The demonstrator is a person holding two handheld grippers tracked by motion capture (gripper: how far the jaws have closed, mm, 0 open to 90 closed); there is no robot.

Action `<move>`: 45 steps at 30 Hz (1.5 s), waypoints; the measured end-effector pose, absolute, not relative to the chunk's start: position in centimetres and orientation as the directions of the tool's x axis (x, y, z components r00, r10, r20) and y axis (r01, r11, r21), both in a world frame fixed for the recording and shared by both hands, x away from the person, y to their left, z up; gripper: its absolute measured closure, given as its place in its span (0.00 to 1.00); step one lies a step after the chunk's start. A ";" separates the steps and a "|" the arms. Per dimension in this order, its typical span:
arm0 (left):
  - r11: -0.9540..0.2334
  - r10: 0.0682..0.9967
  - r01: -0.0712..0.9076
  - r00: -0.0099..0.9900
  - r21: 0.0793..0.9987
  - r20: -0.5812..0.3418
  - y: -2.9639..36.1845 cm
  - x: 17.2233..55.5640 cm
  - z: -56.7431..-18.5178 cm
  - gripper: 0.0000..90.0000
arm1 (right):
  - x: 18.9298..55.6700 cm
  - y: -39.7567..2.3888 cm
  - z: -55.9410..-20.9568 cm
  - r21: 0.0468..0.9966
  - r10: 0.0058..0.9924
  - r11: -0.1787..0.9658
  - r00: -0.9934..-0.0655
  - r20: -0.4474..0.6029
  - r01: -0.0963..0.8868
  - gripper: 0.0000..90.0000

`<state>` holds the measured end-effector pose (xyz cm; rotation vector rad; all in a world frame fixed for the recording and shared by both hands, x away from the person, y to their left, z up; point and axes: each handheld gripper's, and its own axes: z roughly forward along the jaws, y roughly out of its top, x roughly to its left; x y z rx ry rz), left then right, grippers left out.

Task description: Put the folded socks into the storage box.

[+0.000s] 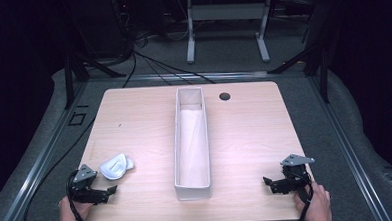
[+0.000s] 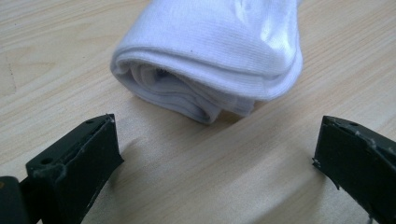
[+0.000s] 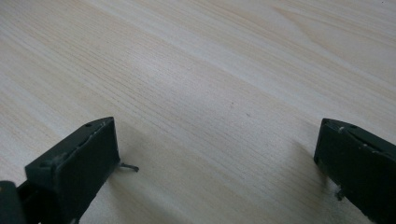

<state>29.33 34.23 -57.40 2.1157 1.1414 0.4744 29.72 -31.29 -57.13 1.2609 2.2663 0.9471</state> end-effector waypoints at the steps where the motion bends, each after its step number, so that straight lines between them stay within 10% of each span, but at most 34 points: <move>1: -0.387 0.835 0.589 0.550 0.710 -0.001 34.2 29.3 -57.4 0.00 | 29.7 -31.3 -57.1 0.713 0.850 0.371 -0.527 -0.003 0.595 0.00; 24: -0.439 0.823 0.571 0.566 0.694 0.054 34.9 30.6 -51.1 0.00 | 29.8 -31.3 -57.1 0.712 0.845 0.375 -0.535 0.002 0.594 0.00; 45: -0.663 0.724 0.648 0.683 0.375 0.098 29.6 37.4 -49.8 0.05 | 29.8 -31.3 -57.1 0.712 0.841 0.378 -0.540 0.003 0.592 0.00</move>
